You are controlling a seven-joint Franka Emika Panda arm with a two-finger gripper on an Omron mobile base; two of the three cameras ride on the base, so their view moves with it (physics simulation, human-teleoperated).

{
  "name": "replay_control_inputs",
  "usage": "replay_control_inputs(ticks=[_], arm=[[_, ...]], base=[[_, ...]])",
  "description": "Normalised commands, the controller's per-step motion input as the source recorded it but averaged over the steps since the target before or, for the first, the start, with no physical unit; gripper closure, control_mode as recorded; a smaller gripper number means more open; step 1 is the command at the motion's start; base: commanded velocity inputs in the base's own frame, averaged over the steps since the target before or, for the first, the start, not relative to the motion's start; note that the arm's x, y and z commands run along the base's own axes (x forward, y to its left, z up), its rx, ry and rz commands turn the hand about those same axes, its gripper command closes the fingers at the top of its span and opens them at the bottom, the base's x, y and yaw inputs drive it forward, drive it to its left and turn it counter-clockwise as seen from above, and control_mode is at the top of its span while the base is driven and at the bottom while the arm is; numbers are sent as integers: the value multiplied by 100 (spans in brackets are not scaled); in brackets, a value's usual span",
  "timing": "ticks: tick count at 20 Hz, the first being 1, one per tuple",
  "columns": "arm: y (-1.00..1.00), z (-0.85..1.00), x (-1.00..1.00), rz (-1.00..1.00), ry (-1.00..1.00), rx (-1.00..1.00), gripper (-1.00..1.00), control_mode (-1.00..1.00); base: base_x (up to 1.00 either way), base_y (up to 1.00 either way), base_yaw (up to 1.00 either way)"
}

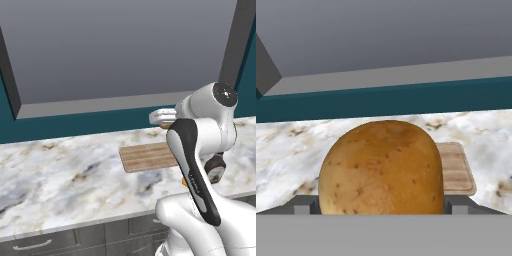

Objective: Retrieve the reheated potato from the microwave, then place the potato, cheese, and condiment on the cutting board.

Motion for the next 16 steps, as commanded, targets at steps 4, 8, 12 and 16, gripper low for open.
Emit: replay_control_inputs(ticks=[4, 8, 12, 16], arm=[[0, 0, 0, 0, 0, 0, 100, 100], [0, 0, 0, 0, 0, 0, 100, 100], [0, 0, 0, 0, 0, 0, 100, 100], [0, 0, 0, 0, 0, 0, 100, -100]], base=[[0, 0, 0], [0, 0, 0], [0, 0, 0], [0, 0, 0]])
